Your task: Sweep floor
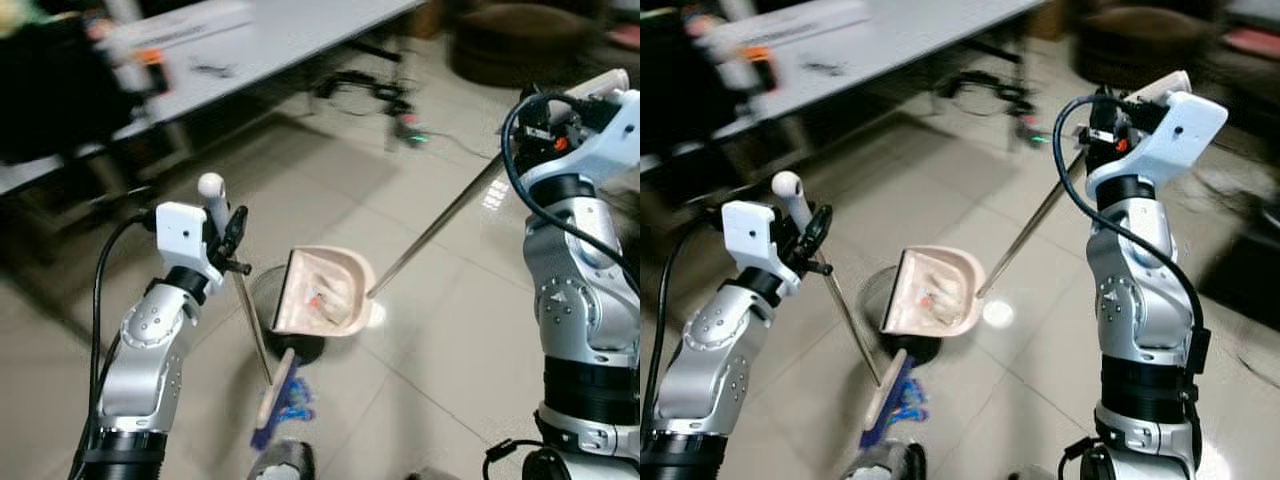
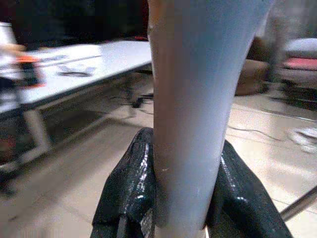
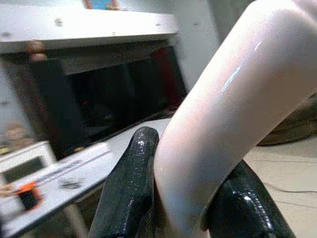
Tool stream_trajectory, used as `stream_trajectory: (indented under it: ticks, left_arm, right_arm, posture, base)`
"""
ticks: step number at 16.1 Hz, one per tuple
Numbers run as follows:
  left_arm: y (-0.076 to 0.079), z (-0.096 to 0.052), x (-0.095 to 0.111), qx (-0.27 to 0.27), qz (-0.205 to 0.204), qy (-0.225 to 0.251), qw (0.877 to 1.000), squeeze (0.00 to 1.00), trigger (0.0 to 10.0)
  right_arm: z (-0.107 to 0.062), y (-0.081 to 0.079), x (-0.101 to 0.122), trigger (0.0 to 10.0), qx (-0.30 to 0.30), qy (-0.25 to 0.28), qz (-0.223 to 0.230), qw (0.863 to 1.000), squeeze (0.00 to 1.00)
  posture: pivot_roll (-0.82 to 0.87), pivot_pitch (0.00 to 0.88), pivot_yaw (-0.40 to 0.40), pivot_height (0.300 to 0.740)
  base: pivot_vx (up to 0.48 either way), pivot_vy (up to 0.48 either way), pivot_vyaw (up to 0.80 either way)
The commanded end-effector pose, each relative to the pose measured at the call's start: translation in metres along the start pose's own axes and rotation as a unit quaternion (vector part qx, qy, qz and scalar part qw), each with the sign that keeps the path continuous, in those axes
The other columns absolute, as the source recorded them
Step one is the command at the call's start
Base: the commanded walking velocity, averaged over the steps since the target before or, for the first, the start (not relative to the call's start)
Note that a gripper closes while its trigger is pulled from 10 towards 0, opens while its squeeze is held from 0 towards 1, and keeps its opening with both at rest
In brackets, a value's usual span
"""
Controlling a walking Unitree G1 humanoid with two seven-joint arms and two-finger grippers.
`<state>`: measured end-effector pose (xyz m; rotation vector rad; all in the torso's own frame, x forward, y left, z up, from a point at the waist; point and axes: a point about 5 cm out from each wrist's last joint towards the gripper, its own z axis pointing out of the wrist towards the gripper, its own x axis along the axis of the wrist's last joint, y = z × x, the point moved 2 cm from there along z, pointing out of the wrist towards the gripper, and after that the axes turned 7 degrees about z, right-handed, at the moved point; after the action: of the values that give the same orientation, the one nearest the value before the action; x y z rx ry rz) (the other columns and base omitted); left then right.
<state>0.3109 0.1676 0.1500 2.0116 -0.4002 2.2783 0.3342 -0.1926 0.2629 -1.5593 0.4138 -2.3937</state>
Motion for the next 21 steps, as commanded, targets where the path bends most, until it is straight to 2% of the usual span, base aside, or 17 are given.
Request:
stream_trajectory:
  ticks: [1,7,13,17,21]
  left_arm:
    - [-0.005,0.001,0.006,0.016,0.016,0.014,1.000,0.00,10.0]
    - [-0.013,0.002,0.002,0.053,0.031,0.008,0.998,0.00,10.0]
    - [-0.016,0.005,0.000,0.061,0.040,0.007,0.997,0.00,10.0]
    - [-0.015,0.005,-0.001,0.059,0.034,0.010,0.998,0.00,10.0]
    - [-0.015,0.004,-0.003,0.060,0.036,0.007,0.998,0.00,10.0]
  right_arm:
    - [0.004,-0.006,0.017,10.0,0.006,0.036,0.007,0.999,0.00]
    - [0.009,-0.004,0.017,10.0,-0.002,0.036,0.005,0.999,0.00]
    - [0.011,-0.003,0.015,10.0,-0.009,0.035,0.004,0.999,0.00]
    - [0.010,0.001,0.015,10.0,-0.019,0.039,0.001,0.999,0.00]
    - [0.012,-0.003,0.011,10.0,-0.003,0.034,-0.007,0.999,0.00]
  posture:
    - [-0.02,0.021,0.094,0.740]
    - [-0.01,0.025,0.053,0.740]
    - [-0.02,0.029,0.062,0.740]
    - [-0.02,0.030,0.062,0.740]
    - [-0.02,0.033,0.060,0.740]
  base:
    - [0.326,0.000,0.80]
    - [0.351,0.000,0.11]
    - [0.372,0.000,0.00]
    - [0.000,0.000,0.00]
    - [0.000,0.000,0.00]
